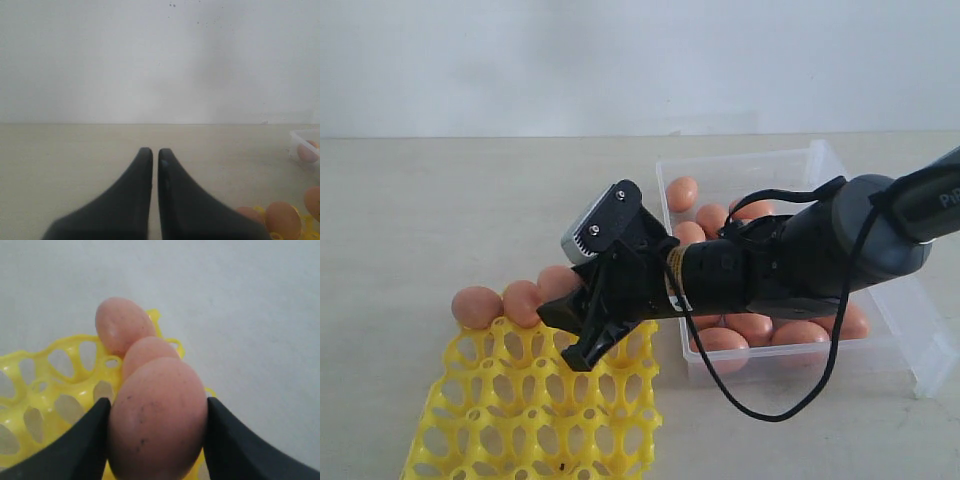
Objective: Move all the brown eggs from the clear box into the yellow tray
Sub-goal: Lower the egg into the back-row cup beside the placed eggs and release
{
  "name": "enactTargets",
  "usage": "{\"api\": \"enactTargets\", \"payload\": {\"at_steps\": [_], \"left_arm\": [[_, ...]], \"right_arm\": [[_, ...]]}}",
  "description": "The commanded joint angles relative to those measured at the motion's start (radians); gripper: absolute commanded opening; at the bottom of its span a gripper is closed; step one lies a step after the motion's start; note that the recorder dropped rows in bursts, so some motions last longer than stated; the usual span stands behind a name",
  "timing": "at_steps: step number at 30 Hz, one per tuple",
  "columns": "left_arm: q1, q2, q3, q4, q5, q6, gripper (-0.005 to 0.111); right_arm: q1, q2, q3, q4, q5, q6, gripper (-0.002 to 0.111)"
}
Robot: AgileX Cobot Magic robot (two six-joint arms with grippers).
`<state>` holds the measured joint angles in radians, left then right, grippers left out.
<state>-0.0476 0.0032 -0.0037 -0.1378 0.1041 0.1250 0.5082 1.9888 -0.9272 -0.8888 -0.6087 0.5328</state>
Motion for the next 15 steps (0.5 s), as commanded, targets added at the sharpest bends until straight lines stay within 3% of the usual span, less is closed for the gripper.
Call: {"api": "enactTargets", "payload": {"at_steps": [1,11,13,14,15], "left_arm": [[0.003,-0.003,0.004,0.000,-0.003,0.003,0.004],[0.003,-0.003,0.004,0.000,0.001,0.003,0.004],[0.003,-0.003,0.004,0.000,0.001,0.003,0.004],[0.003,-0.003,0.004,0.000,0.001,0.003,0.004],[0.003,-0.003,0.004,0.000,0.001,0.003,0.004]], "right_arm": [[0.002,-0.013,-0.003,-0.017,-0.029,0.007,0.034],[0.002,-0.013,-0.003,0.005,0.001,0.013,0.033],[0.002,-0.013,-0.003,0.027,0.001,0.013,0.022],[0.002,-0.013,-0.003,0.027,0.001,0.013,0.005],[0.002,-0.013,-0.003,0.027,0.001,0.013,-0.001]]}}
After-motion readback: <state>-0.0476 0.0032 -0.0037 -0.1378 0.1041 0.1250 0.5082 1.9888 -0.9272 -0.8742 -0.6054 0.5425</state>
